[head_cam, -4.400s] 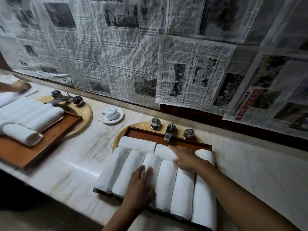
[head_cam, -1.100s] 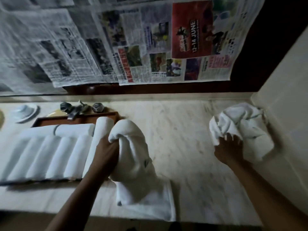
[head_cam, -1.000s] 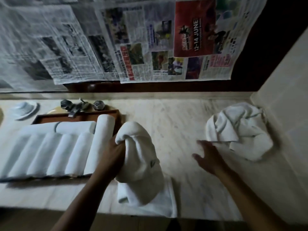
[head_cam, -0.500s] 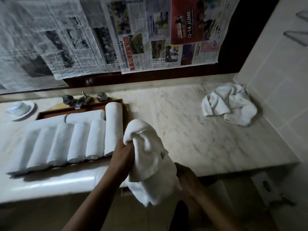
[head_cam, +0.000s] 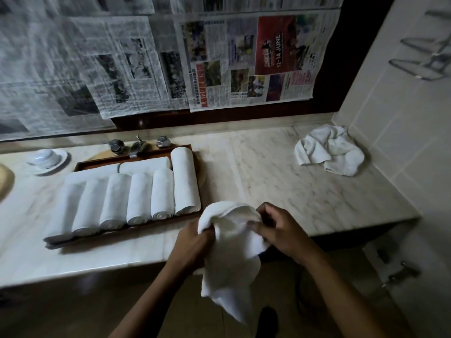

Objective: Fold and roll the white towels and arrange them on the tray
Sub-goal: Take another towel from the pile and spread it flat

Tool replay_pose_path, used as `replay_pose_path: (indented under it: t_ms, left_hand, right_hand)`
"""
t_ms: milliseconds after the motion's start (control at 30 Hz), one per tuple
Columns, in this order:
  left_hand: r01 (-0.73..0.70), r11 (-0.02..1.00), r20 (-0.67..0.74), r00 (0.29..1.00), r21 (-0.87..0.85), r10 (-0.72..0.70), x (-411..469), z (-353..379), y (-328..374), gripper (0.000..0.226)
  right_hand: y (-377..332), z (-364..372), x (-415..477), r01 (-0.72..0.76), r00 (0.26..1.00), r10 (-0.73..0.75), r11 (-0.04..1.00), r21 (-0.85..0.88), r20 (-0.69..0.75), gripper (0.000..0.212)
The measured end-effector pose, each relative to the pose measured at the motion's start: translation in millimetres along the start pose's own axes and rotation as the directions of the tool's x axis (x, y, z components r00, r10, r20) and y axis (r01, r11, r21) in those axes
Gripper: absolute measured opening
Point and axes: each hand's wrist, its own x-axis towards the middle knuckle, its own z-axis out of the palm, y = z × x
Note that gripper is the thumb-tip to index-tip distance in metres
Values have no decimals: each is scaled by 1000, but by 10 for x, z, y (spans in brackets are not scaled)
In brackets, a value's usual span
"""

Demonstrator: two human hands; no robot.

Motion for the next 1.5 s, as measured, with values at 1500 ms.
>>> replay_pose_path:
  t_ms: [1500]
  left_hand:
    - [-220,971,-109,972,-90,210,170,-593,-479,16]
  right_hand:
    - [632,-50,-14,-117,973,211,808,-578,98,18]
